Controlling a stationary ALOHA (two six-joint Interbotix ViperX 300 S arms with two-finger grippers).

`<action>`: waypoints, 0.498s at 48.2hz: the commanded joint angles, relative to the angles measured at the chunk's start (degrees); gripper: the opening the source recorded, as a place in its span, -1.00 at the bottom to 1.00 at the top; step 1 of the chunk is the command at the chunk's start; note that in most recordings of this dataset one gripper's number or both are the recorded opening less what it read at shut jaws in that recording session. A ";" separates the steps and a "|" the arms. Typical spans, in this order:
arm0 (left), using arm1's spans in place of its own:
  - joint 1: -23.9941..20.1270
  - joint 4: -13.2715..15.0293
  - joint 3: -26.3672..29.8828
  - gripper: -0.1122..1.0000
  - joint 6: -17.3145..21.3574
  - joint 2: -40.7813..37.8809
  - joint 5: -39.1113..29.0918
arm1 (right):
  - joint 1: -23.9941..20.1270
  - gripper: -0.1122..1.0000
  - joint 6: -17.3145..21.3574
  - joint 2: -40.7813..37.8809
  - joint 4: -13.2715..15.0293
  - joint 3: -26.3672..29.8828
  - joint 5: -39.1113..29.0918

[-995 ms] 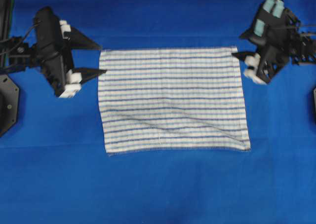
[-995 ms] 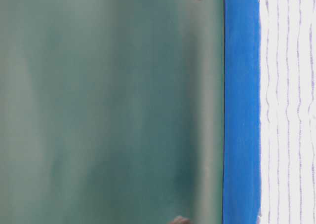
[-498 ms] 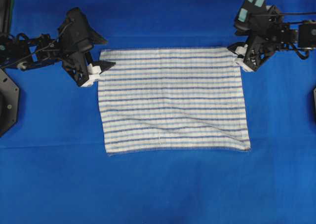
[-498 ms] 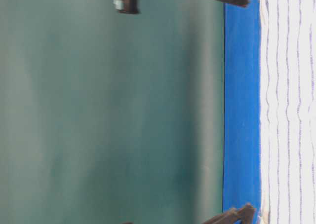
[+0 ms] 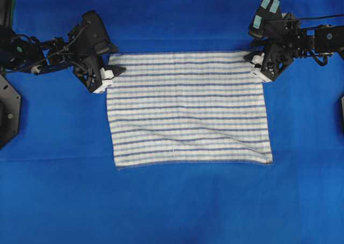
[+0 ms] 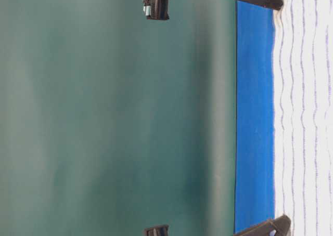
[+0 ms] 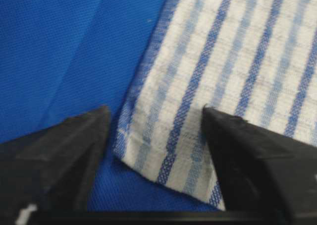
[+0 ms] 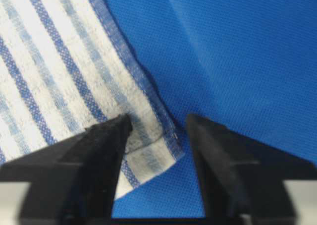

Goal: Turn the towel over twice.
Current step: 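Grasp the far corners with both grippers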

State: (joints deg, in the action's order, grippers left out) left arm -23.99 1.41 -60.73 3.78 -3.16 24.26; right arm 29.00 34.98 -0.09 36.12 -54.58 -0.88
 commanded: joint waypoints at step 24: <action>-2.11 0.09 2.29 -0.75 0.00 4.39 -7.73 | 0.62 -0.72 0.18 1.49 0.44 0.44 -1.76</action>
State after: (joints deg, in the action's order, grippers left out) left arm -24.96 1.41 -59.41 3.78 -1.41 17.40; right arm 28.83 35.16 0.18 36.30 -54.40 -1.23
